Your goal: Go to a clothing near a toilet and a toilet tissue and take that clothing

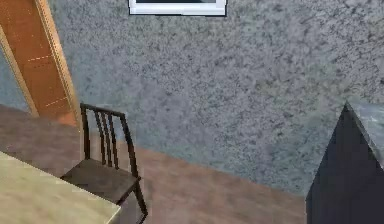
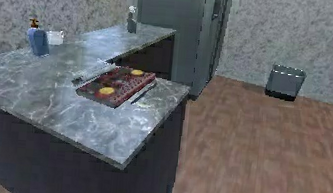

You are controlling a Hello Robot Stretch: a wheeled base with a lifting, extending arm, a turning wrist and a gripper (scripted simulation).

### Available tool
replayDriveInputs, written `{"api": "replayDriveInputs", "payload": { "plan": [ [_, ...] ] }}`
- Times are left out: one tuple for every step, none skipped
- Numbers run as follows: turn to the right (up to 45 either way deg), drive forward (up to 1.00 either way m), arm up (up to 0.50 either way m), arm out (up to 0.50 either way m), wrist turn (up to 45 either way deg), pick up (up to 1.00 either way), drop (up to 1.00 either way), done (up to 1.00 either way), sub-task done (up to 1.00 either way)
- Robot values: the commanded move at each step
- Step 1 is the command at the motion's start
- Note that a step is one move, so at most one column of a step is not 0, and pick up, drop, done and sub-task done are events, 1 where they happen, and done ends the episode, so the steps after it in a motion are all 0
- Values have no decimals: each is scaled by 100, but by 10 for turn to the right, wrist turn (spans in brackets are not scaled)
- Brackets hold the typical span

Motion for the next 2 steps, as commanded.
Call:
{"api": "replayDriveInputs", "payload": {
  "plan": [
    [240,0,0,0,0,0,0,0,0],
    [0,45,0,0,0,0,0,0,0]
  ]
}}
